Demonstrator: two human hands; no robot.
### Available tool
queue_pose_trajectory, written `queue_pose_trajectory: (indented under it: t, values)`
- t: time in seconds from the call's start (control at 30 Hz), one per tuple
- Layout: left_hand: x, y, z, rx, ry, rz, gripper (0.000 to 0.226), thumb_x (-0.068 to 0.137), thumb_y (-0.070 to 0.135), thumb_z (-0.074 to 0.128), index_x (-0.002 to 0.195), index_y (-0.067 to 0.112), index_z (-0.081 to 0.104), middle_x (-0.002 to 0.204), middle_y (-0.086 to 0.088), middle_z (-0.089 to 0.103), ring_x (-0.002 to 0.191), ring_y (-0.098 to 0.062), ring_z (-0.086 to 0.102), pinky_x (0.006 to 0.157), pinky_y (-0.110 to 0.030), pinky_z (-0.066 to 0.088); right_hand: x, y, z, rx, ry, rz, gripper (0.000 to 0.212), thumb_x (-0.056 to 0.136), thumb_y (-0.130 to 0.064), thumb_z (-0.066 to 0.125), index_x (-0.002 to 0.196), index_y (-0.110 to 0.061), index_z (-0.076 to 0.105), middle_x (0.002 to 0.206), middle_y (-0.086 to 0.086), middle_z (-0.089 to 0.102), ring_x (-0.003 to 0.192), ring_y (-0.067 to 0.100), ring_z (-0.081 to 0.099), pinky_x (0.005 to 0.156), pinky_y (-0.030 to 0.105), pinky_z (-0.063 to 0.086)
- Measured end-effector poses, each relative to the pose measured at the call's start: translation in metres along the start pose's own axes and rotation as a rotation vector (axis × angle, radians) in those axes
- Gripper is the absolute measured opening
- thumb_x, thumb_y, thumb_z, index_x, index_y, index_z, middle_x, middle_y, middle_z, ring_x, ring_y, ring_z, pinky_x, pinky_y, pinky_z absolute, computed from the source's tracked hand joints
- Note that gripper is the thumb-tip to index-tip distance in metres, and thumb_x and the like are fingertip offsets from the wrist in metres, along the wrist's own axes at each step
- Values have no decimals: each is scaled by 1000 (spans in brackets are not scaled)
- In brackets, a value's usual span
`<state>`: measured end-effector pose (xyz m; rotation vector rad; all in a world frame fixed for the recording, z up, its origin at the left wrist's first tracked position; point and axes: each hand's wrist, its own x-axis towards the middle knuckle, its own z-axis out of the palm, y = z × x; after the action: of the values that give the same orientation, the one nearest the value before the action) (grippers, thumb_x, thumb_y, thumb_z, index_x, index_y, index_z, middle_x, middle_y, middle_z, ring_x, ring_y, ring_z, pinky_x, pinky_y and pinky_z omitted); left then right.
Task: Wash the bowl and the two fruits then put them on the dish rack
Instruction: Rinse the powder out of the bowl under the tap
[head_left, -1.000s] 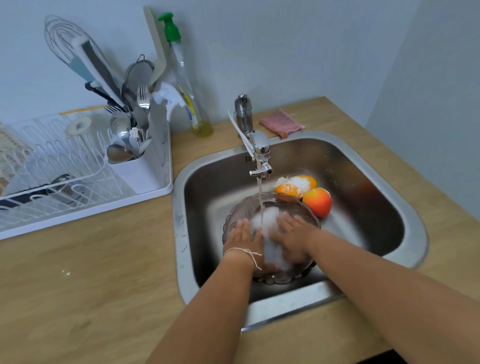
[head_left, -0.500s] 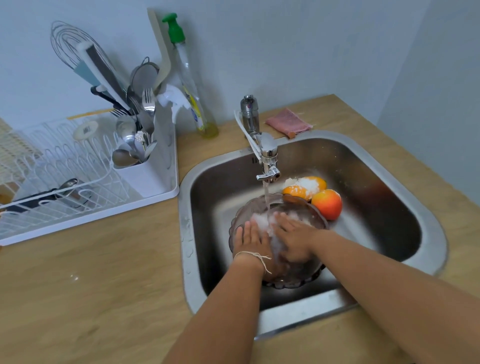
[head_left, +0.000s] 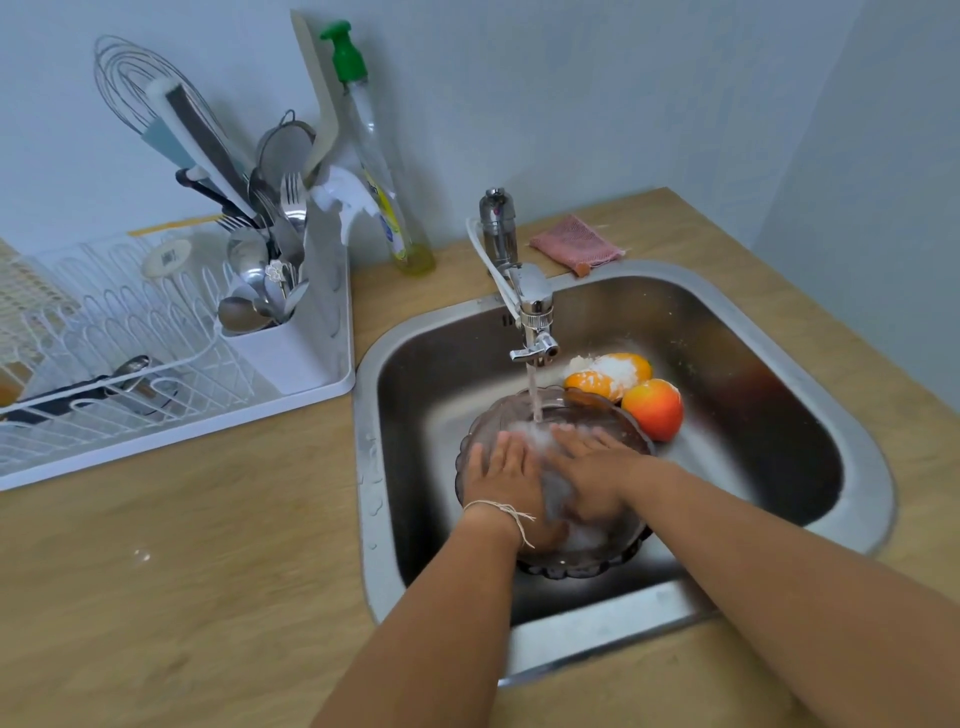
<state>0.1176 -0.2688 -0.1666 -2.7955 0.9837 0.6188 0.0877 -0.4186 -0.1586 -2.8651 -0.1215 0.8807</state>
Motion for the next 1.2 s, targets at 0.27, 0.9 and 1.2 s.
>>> queue_pose_trajectory:
  t: [0.27, 0.9, 1.2]
  values:
    - [4, -5, -6, -58, 38, 124, 118, 69, 63, 74, 157, 11, 14, 166, -15, 2, 153, -33, 0, 124, -46, 11, -9, 5, -3, 94, -45, 17, 90, 88, -41, 67, 159, -22, 15, 167, 4, 10, 152, 25, 16, 122, 38, 22]
    - [-5, 0, -17, -13, -43, 142, 127, 70, 72, 70, 158, 10, 2, 167, -16, -2, 153, -33, -4, 124, -45, 1, -3, 6, -3, -2, 105, 21, 86, 89, -19, 54, 159, -13, 6, 167, 1, -20, 154, 18, -13, 126, 39, -1]
    - [7, -4, -4, -34, 63, 44, 127, 72, 63, 72, 158, 9, -5, 165, -18, -16, 152, -35, -17, 124, -43, -4, 2, 14, -12, -87, 490, 68, 86, 87, -36, 59, 159, -19, 16, 169, 6, -3, 156, 25, -5, 124, 44, -1]
